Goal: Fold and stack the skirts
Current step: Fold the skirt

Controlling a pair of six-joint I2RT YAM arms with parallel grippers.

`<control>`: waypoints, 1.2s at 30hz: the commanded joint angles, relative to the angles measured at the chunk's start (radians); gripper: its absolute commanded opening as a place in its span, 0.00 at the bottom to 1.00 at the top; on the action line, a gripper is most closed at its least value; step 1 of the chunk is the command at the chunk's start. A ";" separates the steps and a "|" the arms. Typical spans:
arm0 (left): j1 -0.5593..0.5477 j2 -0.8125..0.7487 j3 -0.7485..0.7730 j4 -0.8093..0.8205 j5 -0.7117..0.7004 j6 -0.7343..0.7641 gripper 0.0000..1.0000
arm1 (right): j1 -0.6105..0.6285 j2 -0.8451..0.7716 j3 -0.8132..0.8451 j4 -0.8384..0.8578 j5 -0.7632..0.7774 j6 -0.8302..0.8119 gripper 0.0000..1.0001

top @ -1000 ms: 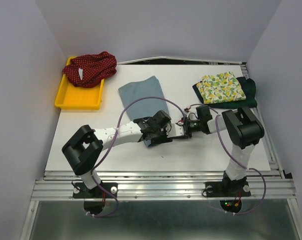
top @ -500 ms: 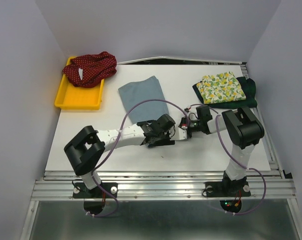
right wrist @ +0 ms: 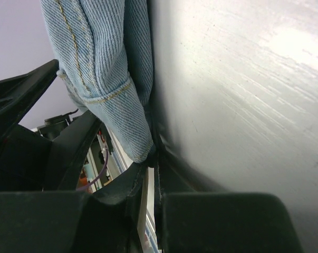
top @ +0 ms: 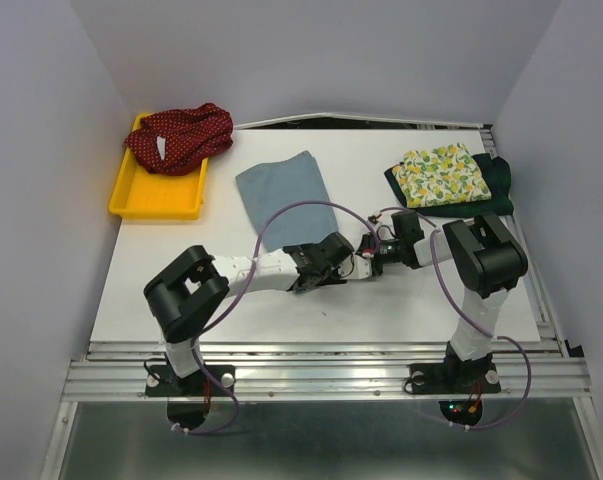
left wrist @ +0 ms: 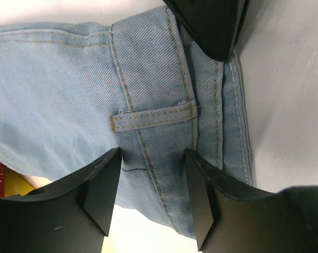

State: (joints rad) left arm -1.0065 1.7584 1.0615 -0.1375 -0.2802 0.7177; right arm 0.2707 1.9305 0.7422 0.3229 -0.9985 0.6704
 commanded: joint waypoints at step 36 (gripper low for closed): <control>0.080 -0.140 -0.017 -0.272 0.384 0.120 0.25 | 0.009 -0.016 -0.009 0.024 0.024 -0.034 0.01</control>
State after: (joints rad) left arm -0.9218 1.6070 1.0397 -0.3607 0.0284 0.8238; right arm 0.2707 1.9305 0.7422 0.3229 -0.9989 0.6666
